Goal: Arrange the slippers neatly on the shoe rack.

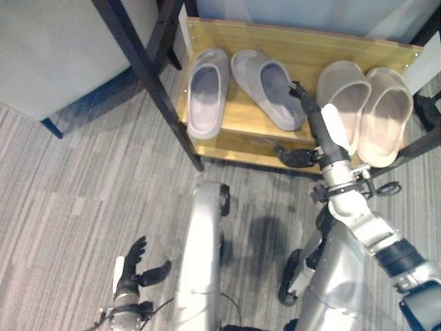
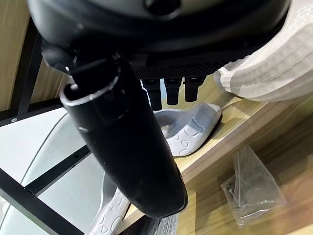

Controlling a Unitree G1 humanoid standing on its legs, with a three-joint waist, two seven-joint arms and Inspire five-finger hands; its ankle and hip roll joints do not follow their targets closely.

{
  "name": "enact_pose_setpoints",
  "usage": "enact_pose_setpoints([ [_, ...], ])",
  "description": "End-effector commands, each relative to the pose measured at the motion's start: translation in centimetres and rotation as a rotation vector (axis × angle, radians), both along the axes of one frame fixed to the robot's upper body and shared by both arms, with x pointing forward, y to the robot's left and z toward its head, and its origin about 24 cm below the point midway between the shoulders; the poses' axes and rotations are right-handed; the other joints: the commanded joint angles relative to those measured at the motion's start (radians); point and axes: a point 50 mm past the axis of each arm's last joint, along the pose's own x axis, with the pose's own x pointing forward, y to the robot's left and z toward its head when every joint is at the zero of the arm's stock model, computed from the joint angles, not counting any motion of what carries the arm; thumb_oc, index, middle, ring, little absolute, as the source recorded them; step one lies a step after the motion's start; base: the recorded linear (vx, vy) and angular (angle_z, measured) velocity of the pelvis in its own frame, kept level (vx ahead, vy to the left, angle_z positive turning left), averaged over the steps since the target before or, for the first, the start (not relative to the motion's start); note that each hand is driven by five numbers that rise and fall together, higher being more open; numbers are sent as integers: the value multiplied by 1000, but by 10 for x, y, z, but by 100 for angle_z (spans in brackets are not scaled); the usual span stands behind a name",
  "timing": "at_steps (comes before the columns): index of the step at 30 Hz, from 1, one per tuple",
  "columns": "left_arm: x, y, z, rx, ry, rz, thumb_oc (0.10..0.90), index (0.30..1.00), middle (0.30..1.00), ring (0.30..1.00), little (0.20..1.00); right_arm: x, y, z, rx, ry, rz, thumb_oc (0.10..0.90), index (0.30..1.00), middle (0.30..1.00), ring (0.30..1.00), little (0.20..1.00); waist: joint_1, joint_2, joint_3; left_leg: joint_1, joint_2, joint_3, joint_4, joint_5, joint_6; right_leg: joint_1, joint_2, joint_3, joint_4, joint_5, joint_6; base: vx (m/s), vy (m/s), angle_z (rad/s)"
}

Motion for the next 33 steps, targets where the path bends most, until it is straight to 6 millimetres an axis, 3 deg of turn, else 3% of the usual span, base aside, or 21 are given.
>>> enact_pose_setpoints([
  [1, 1, 3, 16, 46, -75, -66, 800, 900, 900, 900, 900, -7, 7, 66, 48, -268, 78, 800, 900, 900, 900, 900, 50, 35, -38, -12, 14, -270, -133, 27, -37, -93, 11, 163, -215, 177, -85, 0, 0, 0],
  [9, -3, 4, 13, 39, -59, -50, 800, 900, 900, 900, 900, -12, 17, 62, 54, -250, 141, 800, 900, 900, 900, 900, 48, 32, -38, -12, 17, -268, -130, 30, -40, -93, 20, 173, -209, 186, -81, 4, 1, 0],
  [21, -7, 4, 5, -60, -39, 37, 800, 900, 900, 900, 900, -37, 43, 60, 104, -229, 347, 800, 900, 900, 900, 900, 41, 28, -38, -12, 16, -275, -123, 14, -45, -93, 19, 164, -213, 174, -87, 0, 0, 0],
  [22, -7, 4, 5, -59, -39, 37, 800, 900, 900, 900, 900, -37, 43, 60, 103, -229, 347, 800, 900, 900, 900, 900, 41, 29, -38, -12, 16, -277, -123, 13, -45, -93, 18, 163, -213, 174, -87, 0, 0, 0],
  [24, -13, 4, 3, -10, -24, 24, 800, 900, 900, 900, 900, -48, 35, 74, 141, -395, 275, 800, 900, 900, 900, 900, 35, 30, -38, -12, 13, -268, -123, 24, -44, -93, 26, 173, -206, 182, -83, 0, 0, 0],
  [33, -12, 4, 3, 23, -20, -7, 800, 900, 900, 900, 900, -40, 28, 84, 117, -472, 186, 800, 900, 900, 900, 900, 45, 36, -38, -12, 9, -275, -118, 11, -46, -93, 18, 165, -208, 171, -86, -3, -3, 1],
])
